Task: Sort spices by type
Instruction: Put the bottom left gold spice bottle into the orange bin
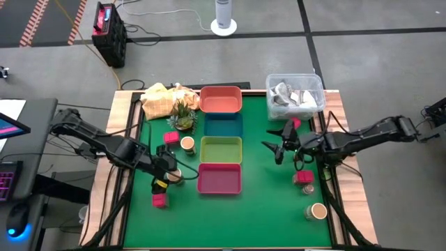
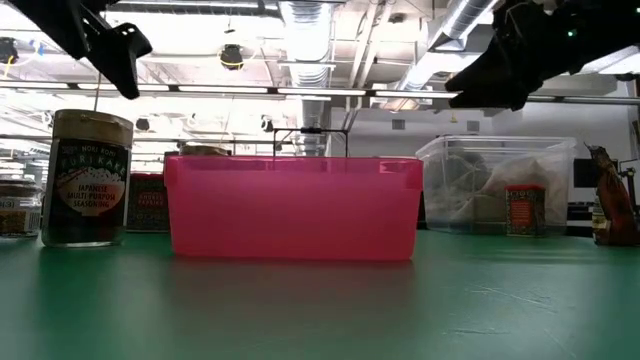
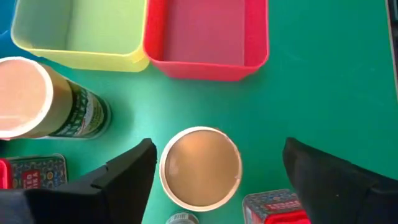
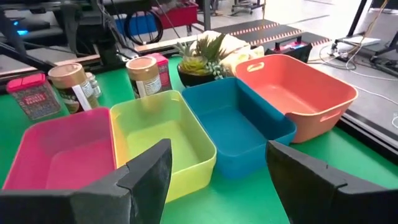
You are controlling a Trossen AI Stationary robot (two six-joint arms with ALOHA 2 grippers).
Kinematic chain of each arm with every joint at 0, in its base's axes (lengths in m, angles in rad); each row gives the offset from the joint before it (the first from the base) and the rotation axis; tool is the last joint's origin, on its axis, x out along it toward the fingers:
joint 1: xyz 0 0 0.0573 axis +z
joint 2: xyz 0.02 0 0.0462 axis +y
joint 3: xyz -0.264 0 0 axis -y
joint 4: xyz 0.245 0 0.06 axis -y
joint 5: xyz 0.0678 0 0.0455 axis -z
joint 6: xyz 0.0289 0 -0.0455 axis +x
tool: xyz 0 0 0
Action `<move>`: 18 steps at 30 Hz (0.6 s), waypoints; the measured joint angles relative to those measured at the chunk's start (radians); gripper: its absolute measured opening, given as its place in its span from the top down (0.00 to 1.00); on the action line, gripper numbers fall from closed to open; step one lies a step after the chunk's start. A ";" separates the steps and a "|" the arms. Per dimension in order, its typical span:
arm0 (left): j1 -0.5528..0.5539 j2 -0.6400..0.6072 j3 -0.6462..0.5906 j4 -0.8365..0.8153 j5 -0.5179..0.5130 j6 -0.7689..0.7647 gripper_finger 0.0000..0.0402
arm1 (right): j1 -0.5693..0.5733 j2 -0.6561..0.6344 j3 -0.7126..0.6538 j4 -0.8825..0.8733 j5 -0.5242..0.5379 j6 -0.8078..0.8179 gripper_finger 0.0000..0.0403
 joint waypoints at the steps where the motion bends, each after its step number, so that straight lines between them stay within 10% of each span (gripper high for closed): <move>1: 0.000 0.009 0.000 0.000 0.002 0.005 0.14 | 0.000 0.007 0.005 0.001 0.000 0.000 0.29; 18: 0.067 0.155 0.000 -0.020 0.094 0.103 0.10 | 0.000 0.064 0.010 0.013 0.000 -0.018 0.29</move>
